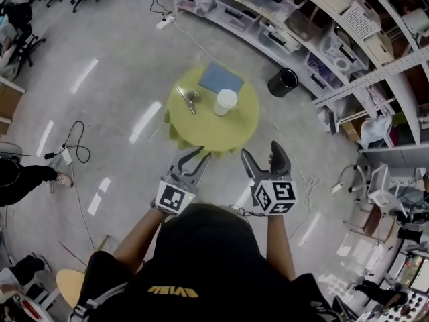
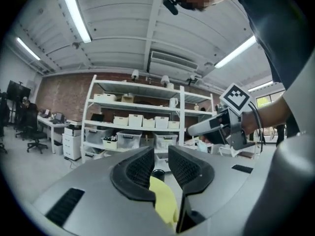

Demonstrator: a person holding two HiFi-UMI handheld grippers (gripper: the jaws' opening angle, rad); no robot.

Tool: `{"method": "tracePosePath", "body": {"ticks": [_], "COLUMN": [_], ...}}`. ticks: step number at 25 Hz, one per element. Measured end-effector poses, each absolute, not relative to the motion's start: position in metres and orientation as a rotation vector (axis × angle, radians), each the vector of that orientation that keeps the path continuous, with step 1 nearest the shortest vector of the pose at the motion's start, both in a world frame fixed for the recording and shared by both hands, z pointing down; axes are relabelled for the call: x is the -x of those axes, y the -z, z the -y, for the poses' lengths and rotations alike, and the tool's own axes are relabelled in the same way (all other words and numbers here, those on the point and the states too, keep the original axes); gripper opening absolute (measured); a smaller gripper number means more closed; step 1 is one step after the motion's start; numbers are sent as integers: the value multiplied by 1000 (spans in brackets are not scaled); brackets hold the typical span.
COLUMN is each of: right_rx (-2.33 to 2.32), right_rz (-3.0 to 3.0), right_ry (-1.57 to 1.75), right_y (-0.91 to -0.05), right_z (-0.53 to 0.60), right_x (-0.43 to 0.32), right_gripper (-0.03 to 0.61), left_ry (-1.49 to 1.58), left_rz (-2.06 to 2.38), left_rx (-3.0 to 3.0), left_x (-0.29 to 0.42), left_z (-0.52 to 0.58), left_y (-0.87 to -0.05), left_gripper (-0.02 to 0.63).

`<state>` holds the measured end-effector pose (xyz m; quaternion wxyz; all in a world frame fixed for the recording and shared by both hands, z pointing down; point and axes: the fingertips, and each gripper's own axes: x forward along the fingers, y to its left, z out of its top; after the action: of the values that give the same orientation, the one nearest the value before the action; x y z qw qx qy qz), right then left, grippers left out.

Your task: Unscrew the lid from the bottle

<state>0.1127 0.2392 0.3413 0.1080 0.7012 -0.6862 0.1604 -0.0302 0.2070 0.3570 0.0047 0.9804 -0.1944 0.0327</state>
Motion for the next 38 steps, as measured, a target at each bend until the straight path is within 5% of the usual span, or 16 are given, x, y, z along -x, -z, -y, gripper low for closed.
{"method": "tracePosePath", "body": {"ticks": [14, 20, 34, 38], "right_rx": [-1934, -1882, -1596, -1498], "right_rz": [1882, 1895, 1998, 1907], "right_ry": [-634, -673, -856, -853], "right_y": [-405, -441, -523, -546], "right_z": [-133, -81, -24, -19], "right_x": [-149, -173, -173, -172], "right_gripper": [396, 344, 344, 345], "left_ry": [-358, -518, -930, -1003], "left_rz": [511, 583, 540, 516], "left_rx": [-3023, -2993, -2888, -2866], "left_x": [-21, -52, -123, -123], "left_z": [-85, -44, -20, -20], "left_y": [-453, -498, -597, -621], "left_gripper": [164, 164, 181, 232]}}
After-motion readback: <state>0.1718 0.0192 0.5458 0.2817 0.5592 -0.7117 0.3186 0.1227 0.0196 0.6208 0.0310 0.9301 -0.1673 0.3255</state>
